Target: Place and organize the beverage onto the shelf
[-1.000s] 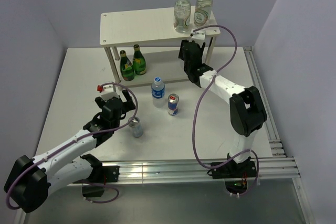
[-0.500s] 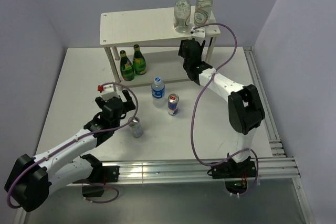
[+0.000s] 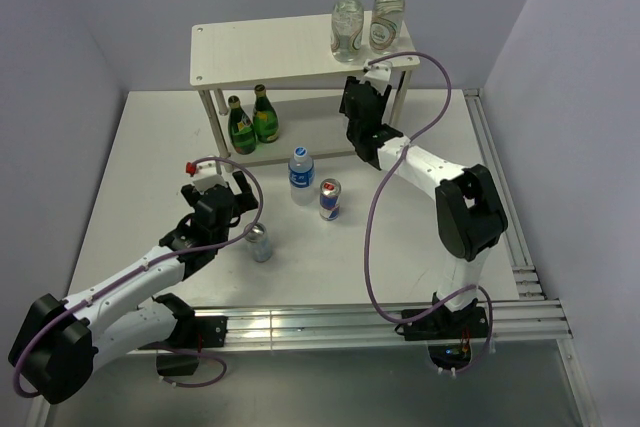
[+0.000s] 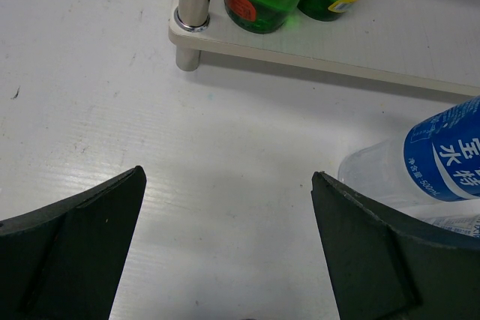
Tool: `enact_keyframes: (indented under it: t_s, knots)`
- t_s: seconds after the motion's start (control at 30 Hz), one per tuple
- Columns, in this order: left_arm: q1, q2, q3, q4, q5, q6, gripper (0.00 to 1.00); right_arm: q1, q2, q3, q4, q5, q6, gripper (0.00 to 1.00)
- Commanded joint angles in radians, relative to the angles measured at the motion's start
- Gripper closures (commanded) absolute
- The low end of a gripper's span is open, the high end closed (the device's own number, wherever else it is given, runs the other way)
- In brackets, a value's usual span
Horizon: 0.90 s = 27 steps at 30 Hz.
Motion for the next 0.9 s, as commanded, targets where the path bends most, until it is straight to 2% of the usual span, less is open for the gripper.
enact_keyframes:
  t_s: [0.0,0.07,0.13,0.17,0.2,0.27,0.3,0.4,0.73,0.77,0.8,0.87]
  knots:
    - [0.003,-0.017,0.027,0.020,-0.001,0.009,0.01,0.004,0.006,-0.021,-0.041,0.020,0.028,0.99]
    - [0.003,-0.023,0.026,0.021,0.000,0.009,0.01,0.009,0.020,-0.015,-0.049,0.029,0.025,0.98]
    - [0.003,-0.025,0.024,0.020,-0.001,0.009,0.01,0.010,0.035,-0.004,-0.064,0.034,0.030,0.89]
    - [0.005,-0.023,0.024,0.018,-0.003,0.009,0.01,0.013,0.039,-0.005,-0.064,0.035,0.030,0.82]
    - [0.005,-0.023,0.026,0.018,-0.003,0.009,0.01,0.014,0.040,-0.007,-0.061,0.032,0.031,0.68]
    - [0.003,-0.026,0.026,0.017,-0.003,0.009,0.01,0.014,0.046,-0.008,-0.059,0.035,0.036,0.53]
    - [0.005,-0.028,0.024,0.017,-0.003,0.009,0.01,0.017,0.049,-0.007,-0.061,0.034,0.034,0.39]
    - [0.005,-0.030,0.024,0.017,-0.003,0.009,0.00,0.015,0.060,-0.001,-0.069,0.040,0.034,0.34]
    - [0.005,-0.036,0.021,0.015,-0.004,0.008,0.01,0.021,0.075,0.002,-0.079,0.038,0.036,0.28]
    - [0.005,-0.036,0.023,0.015,-0.003,0.008,0.01,0.020,0.077,0.004,-0.081,0.035,0.034,0.25]
    - [0.005,-0.036,0.023,0.012,-0.004,0.008,0.01,0.021,0.078,0.005,-0.086,0.038,0.036,0.12]
    - [0.005,-0.036,0.023,0.012,-0.006,0.008,0.01,0.023,0.080,0.005,-0.089,0.039,0.037,0.10]
